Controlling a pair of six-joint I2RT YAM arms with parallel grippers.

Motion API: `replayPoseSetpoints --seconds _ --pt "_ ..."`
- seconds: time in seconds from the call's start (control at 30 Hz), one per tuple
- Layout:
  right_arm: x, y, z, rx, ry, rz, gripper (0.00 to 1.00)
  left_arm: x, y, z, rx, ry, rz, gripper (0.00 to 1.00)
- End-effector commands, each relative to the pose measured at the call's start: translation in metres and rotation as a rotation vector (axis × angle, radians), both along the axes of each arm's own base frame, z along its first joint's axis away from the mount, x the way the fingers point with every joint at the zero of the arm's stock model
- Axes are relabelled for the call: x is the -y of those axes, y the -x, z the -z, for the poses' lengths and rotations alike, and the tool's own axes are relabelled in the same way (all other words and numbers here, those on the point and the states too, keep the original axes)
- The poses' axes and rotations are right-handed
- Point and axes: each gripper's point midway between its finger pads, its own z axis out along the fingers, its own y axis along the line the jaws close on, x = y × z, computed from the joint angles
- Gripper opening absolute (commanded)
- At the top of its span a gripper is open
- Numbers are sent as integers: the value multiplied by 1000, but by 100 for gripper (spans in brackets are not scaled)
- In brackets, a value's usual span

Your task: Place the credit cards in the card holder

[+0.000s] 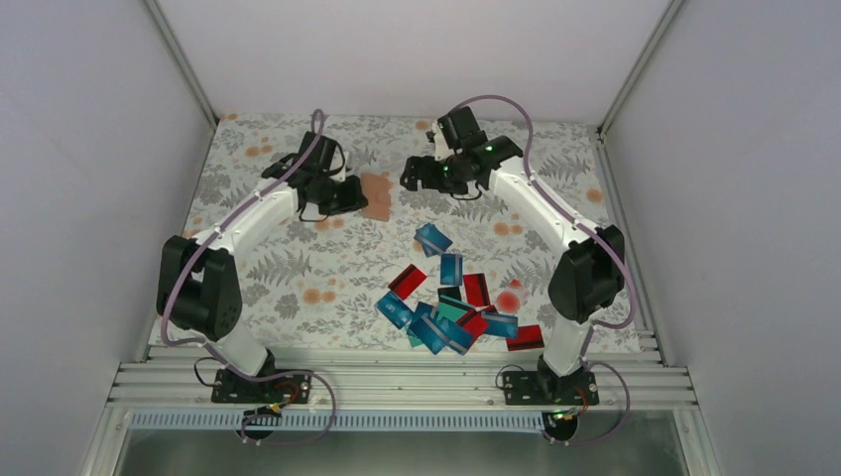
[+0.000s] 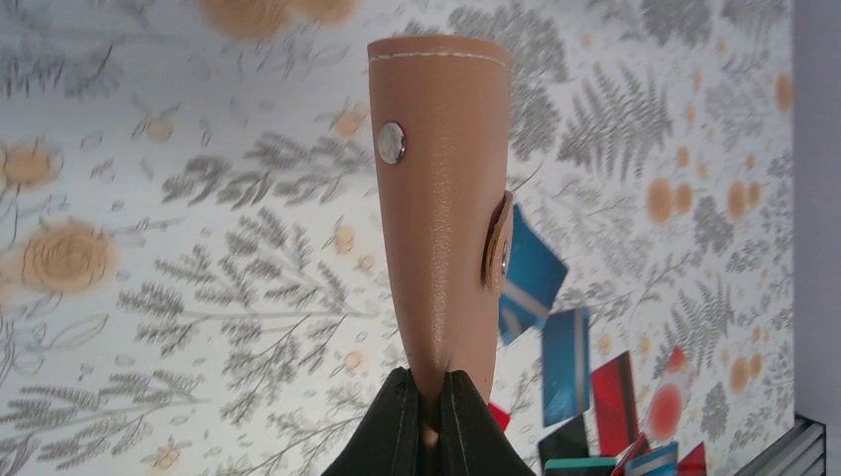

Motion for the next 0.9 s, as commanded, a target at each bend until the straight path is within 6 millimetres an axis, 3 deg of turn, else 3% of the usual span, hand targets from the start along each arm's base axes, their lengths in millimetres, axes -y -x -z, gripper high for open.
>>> replayPoseSetpoints --seconds 0.0,0.3,0.43,0.87 --pt "-12 -8 -33 64 -69 -12 97 10 -17 -29 47 9 -26 2" --pt "-23 -7 -22 -3 -100 -51 93 40 -40 -61 106 26 21 2" --pt "-25 -9 -10 -33 -80 -52 86 52 -45 -70 111 30 38 2" --pt "-8 -40 -8 2 -7 29 75 73 -42 -83 119 27 82 2"
